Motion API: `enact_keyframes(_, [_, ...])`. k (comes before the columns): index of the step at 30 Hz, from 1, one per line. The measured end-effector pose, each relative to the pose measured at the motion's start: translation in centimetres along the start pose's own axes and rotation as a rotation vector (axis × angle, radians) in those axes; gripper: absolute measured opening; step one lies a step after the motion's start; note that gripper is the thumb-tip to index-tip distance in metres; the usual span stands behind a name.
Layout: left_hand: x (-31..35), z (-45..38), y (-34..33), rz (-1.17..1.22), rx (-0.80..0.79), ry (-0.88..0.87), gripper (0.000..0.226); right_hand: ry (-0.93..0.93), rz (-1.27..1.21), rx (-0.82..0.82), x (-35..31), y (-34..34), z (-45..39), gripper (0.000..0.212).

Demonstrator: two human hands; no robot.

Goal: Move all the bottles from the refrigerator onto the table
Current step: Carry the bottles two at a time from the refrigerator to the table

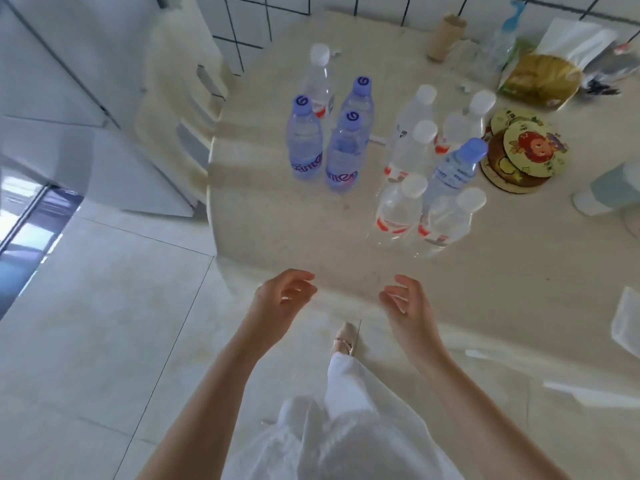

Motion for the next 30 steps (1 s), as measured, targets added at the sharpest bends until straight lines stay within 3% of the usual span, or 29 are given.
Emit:
enact_keyframes(7, [-6.5, 14.7, 11.8, 0.039, 0.309, 0.043, 0.015, 0.172, 0.020, -0.170, -6.3, -10.7, 11.1, 0.029])
enact_keyframes(15, [-13.4, 29.6, 21.8, 0.101, 0.638, 0.108, 0.013, 0.354, 0.148, -0.605, -11.2, -24.6, 23.2, 0.025])
enact_keyframes(20, [-16.7, 34.7, 26.6, 0.203, 0.805, 0.130, 0.016, 0.485, 0.279, -0.754, -15.2, -31.0, 27.6, 0.029])
enact_keyframes(30, [-18.2, 33.3, 39.3, 0.177, 0.813, 0.142, 0.018, 0.655, 0.369, -0.812, -25.6, -42.8, 29.0, 0.029])
Point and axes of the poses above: each hand's wrist, its own z-axis away from the middle knuckle, its own y-axis out of the back of the hand, x = y × z, the point moved 7 cm from there along -z, towards the middle knuckle, and after that the axes turned 12 degrees about z, right-handed, at the moved point
